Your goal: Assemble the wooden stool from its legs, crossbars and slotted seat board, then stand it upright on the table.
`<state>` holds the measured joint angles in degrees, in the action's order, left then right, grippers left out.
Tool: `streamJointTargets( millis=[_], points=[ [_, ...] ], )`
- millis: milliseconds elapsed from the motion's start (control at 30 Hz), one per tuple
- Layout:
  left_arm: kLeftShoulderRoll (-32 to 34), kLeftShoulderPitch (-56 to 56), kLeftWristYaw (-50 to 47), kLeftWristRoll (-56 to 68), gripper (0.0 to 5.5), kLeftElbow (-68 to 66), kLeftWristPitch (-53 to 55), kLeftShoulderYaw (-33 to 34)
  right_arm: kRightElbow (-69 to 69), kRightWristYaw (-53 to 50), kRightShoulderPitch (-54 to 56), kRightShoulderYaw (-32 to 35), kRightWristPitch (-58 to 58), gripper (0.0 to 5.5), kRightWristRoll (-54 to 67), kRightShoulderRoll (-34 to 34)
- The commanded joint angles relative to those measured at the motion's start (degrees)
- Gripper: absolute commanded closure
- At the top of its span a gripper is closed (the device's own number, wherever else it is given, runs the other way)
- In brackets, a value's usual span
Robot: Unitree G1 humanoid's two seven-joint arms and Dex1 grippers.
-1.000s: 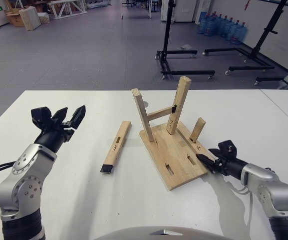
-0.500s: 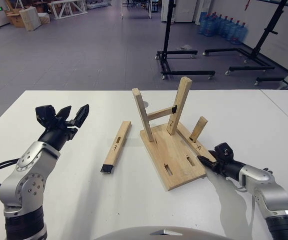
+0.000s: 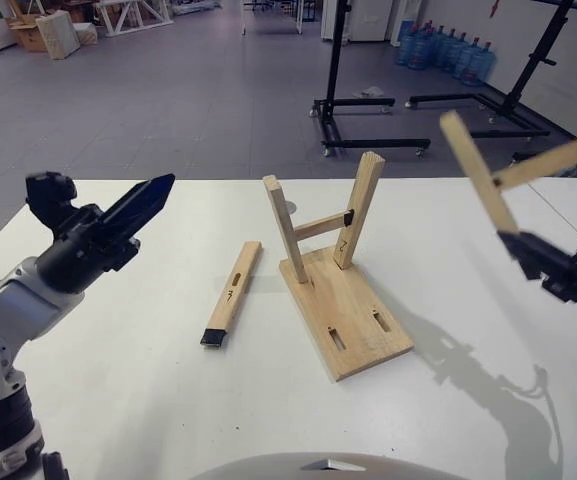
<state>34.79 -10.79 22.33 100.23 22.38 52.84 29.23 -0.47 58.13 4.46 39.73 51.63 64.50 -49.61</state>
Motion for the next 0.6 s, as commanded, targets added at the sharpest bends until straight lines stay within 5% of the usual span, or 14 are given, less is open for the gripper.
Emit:
streamJointTargets(
  millis=[33,200,600],
  points=[
    [0.3,-8.0,-1.4,7.6,1.57,-2.2,1.2,-9.0,-13.4,-4.4,7.3,-5.5,8.3,3.46,19.3,1.3],
    [-3.3,-12.2,-5.1,10.6,1.57,-4.2,-1.6,-15.7,-20.6,-15.3,7.9,-16.8,7.7,3.46,24.9,9.0],
    [-8.7,-15.7,-10.0,8.0,1.57,-1.9,-6.9,-20.8,-25.8,-26.4,6.7,-25.7,3.8,3.46,29.0,15.4]
  ],
)
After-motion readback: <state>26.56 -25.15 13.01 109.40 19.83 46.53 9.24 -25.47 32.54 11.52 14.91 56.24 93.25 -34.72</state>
